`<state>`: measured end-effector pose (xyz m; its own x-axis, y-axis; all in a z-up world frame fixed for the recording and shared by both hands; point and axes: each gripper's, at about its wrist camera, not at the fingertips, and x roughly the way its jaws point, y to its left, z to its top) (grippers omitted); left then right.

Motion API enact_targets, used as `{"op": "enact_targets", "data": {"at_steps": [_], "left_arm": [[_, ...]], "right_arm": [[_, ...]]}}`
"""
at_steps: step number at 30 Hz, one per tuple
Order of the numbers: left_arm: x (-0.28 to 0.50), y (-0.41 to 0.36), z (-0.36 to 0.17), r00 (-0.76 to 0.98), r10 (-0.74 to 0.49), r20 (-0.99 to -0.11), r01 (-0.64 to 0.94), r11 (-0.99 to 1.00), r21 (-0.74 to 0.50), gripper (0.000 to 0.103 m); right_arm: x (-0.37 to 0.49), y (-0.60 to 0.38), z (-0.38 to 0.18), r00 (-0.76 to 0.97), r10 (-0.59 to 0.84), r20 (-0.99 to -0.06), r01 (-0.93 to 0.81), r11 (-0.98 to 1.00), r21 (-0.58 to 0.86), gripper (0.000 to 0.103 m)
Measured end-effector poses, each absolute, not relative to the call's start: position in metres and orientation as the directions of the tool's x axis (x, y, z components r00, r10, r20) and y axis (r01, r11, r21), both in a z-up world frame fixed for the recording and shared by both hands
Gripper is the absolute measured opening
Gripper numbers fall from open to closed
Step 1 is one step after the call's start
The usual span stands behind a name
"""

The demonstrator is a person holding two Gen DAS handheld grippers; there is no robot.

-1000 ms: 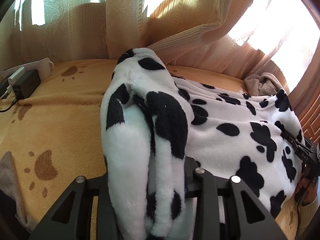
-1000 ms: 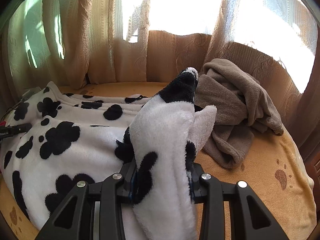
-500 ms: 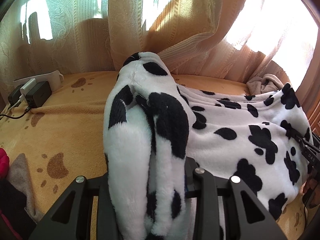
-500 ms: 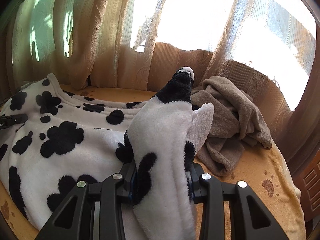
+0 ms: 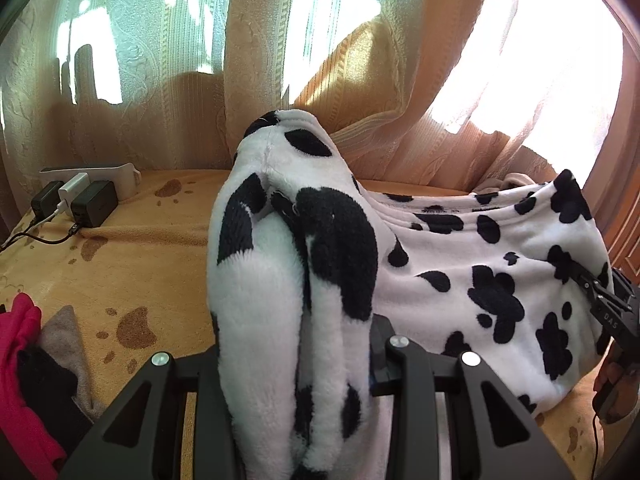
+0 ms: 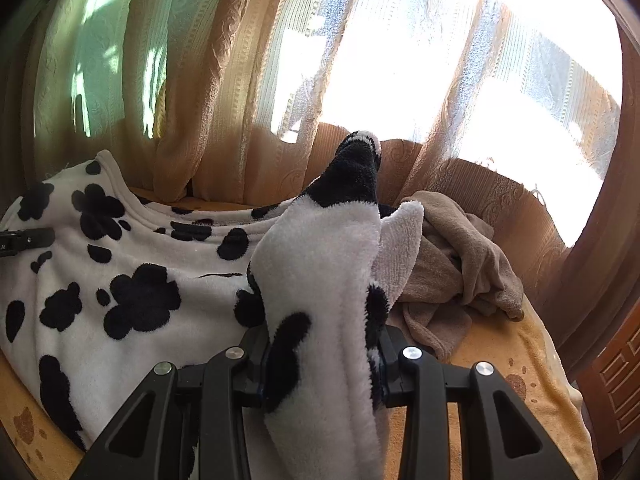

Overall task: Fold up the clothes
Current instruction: 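Lift the folded blanket with both grippers and carry it toward the wall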

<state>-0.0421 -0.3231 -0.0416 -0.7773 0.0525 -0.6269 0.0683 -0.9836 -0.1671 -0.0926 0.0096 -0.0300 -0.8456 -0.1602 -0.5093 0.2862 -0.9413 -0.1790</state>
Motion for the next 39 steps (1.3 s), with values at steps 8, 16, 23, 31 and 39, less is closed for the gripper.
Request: {"op": "enact_targets", "data": {"at_steps": [8, 16, 23, 31, 39], "left_arm": [[0.011, -0.333, 0.009, -0.839, 0.040, -0.542, 0.061, -0.984, -0.166, 0.038], [0.097, -0.382, 0.052, -0.871, -0.051, -0.489, 0.143, -0.978, -0.152, 0.038], [0.204, -0.457, 0.084, -0.866, -0.250, -0.432, 0.326, -0.939, -0.111, 0.038], [0.324, -0.538, 0.098, -0.785, -0.486, -0.384, 0.557, -0.825, -0.093, 0.038], [0.394, -0.585, 0.059, -0.698, -0.568, -0.437, 0.679, -0.719, -0.150, 0.038]], "right_arm": [[-0.066, 0.001, 0.007, -0.875, -0.211, -0.435, 0.309, -0.936, -0.168, 0.040], [-0.034, -0.051, 0.047, -0.865, -0.342, -0.366, 0.421, -0.893, -0.160, 0.040], [-0.004, -0.161, 0.065, -0.778, -0.530, -0.338, 0.605, -0.778, -0.172, 0.040], [0.049, -0.310, 0.077, -0.607, -0.730, -0.313, 0.792, -0.586, -0.171, 0.040], [0.074, -0.408, 0.053, -0.453, -0.810, -0.374, 0.888, -0.445, -0.112, 0.040]]}}
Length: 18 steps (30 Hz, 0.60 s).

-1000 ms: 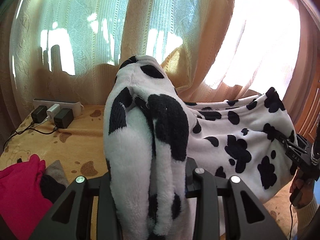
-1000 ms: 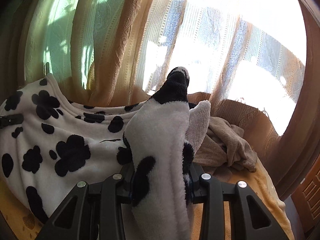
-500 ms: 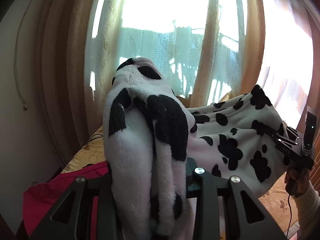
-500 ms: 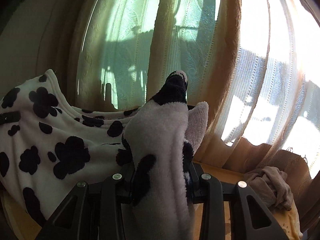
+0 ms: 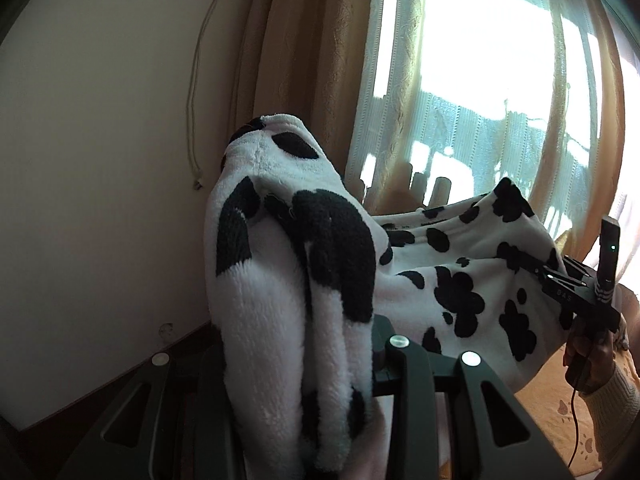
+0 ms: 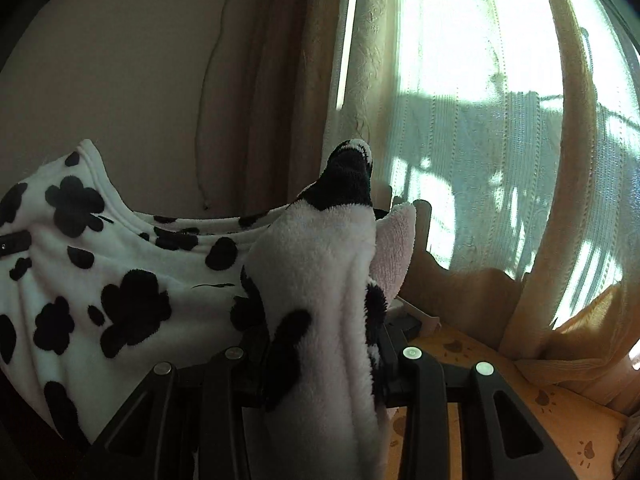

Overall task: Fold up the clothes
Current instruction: 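Lift the folded blanket with both grippers and carry it toward the wall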

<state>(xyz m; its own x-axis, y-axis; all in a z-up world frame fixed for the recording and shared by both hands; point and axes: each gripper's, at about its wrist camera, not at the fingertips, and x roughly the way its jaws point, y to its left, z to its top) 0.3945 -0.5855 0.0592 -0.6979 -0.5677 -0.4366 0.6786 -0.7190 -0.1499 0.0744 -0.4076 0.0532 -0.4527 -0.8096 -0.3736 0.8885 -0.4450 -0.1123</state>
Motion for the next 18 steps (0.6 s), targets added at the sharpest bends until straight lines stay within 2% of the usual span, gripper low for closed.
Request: {"op": "enact_targets", "data": {"at_steps": [7, 12, 14, 16, 18], "left_arm": [[0.379, -0.621, -0.015, -0.668, -0.495, -0.556, 0.701, -0.670, -0.246, 0.038], [0.372, -0.638, -0.051, -0.640, -0.487, -0.595, 0.731, -0.624, -0.275, 0.038], [0.372, -0.641, -0.061, -0.633, -0.479, -0.608, 0.736, -0.616, -0.281, 0.041], [0.368, -0.646, -0.069, -0.621, -0.471, -0.627, 0.744, -0.606, -0.281, 0.050], [0.372, -0.652, -0.077, -0.619, -0.464, -0.634, 0.752, -0.584, -0.306, 0.059]], "right_arm": [[0.061, -0.443, 0.002, -0.440, -0.759, -0.481, 0.892, -0.434, -0.131, 0.040], [0.029, -0.453, -0.038, -0.423, -0.713, -0.559, 0.891, -0.439, -0.115, 0.041], [0.019, -0.454, -0.047, -0.408, -0.716, -0.566, 0.895, -0.436, -0.094, 0.043], [0.013, -0.457, -0.053, -0.403, -0.717, -0.569, 0.897, -0.433, -0.090, 0.044], [0.012, -0.458, -0.058, -0.411, -0.714, -0.567, 0.895, -0.434, -0.102, 0.057]]}}
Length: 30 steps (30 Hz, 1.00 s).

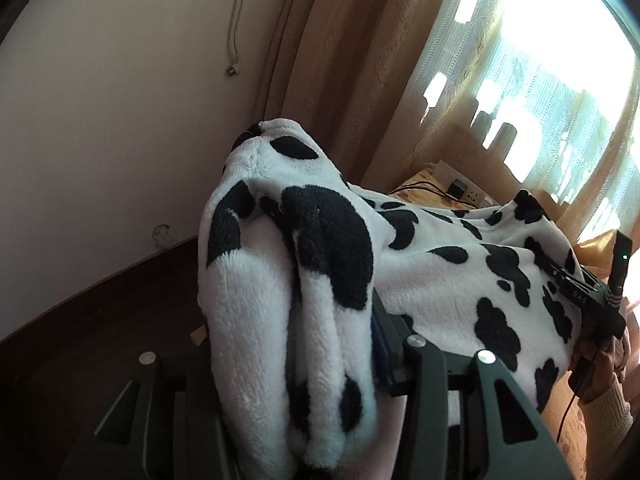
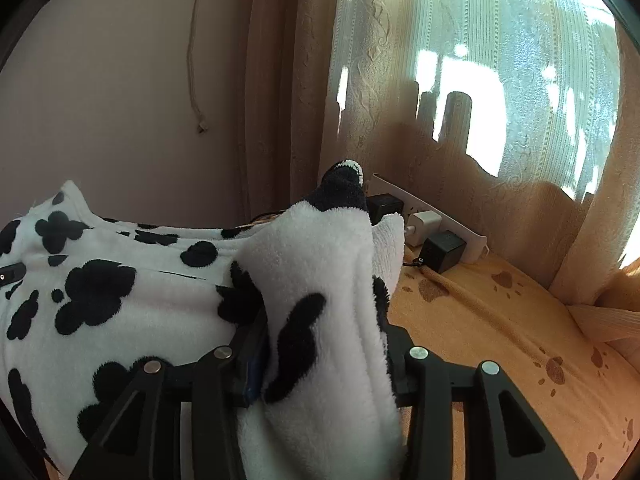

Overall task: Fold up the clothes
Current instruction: 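Lift the folded blanket with both grippers and carry it toward the wall, then lower the blanket onto the red cloth stack and open both grippers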

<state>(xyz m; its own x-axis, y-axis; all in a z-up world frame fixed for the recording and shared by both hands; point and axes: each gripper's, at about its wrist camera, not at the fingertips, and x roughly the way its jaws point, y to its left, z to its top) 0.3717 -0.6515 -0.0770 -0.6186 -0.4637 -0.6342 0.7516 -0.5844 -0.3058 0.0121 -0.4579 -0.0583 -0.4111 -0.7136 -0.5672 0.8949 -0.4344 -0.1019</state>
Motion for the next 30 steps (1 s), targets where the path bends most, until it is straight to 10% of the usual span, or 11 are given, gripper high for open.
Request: {"op": "enact_targets", "data": {"at_steps": [5, 13, 25, 30], "left_arm": [[0.384, -0.665, -0.093, -0.653, -0.410, -0.637, 0.740, -0.525, -0.420, 0.080], [0.410, -0.661, -0.070, -0.667, -0.485, -0.565, 0.744, -0.476, -0.469, 0.080], [0.371, -0.629, -0.012, -0.692, -0.523, -0.497, 0.698, -0.661, -0.276, 0.081], [0.323, -0.641, -0.030, -0.639, -0.497, -0.586, 0.704, -0.686, -0.185, 0.081]], "right_arm": [[-0.003, -0.450, -0.066, -0.359, -0.723, -0.591, 0.892, -0.451, 0.010, 0.080], [-0.060, -0.420, -0.060, -0.046, -0.815, -0.578, 0.779, -0.391, 0.490, 0.082], [0.027, -0.441, 0.026, -0.309, -0.826, -0.472, 0.925, -0.377, 0.054, 0.082], [0.060, -0.501, -0.004, -0.310, -0.749, -0.585, 0.943, -0.320, -0.090, 0.082]]}}
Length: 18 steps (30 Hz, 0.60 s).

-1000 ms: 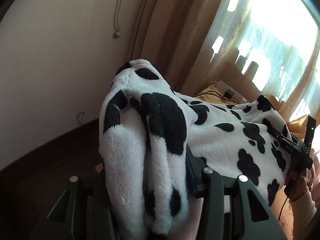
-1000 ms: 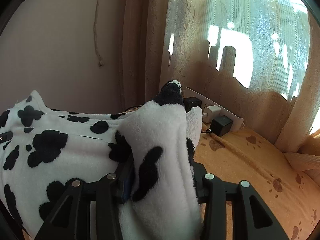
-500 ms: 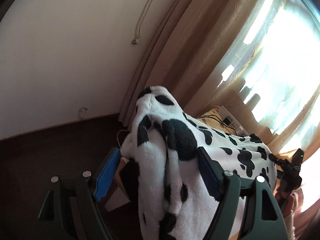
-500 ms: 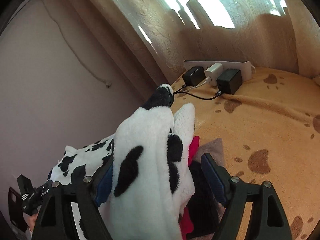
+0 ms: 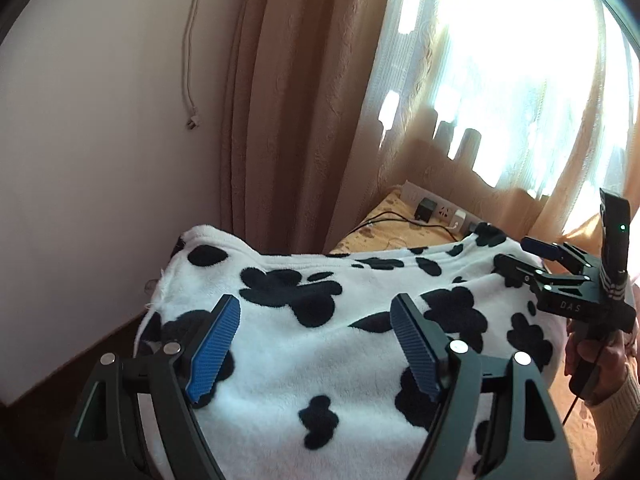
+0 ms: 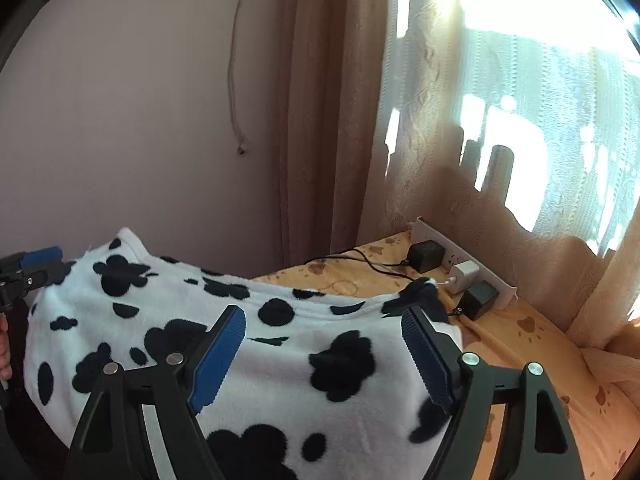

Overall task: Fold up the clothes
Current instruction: 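Lower the blanket onto the red cloth stack and open both grippers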

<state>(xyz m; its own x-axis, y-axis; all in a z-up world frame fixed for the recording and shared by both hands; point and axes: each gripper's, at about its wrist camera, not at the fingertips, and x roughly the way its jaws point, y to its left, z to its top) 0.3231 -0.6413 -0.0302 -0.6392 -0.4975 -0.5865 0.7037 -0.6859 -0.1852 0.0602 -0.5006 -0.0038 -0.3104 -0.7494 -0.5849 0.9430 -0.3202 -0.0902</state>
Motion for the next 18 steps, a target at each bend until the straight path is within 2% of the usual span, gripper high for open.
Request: {"op": "enact_targets", "data": {"at_steps": [3, 5, 10, 18], "left_arm": [[0.320, -0.652, -0.049, -0.624, -0.460, -0.632, 0.710, -0.671, -0.212, 0.081], [0.318, -0.655, -0.063, -0.640, -0.433, -0.635, 0.695, -0.679, -0.237, 0.081], [0.303, -0.631, -0.083, -0.600, -0.519, -0.609, 0.697, -0.712, -0.080, 0.083], [0.315, -0.645, -0.064, -0.658, -0.448, -0.605, 0.686, -0.687, -0.237, 0.084]], "right_arm": [[0.045, -0.522, -0.036, -0.326, -0.667, -0.670, 0.930, -0.353, -0.101, 0.082], [0.034, -0.525, -0.054, -0.326, -0.649, -0.688, 0.931, -0.345, -0.116, 0.083], [0.027, -0.517, -0.070, -0.303, -0.688, -0.659, 0.943, -0.316, -0.104, 0.084], [0.025, -0.519, -0.062, -0.281, -0.689, -0.667, 0.949, -0.305, -0.085, 0.085]]}}
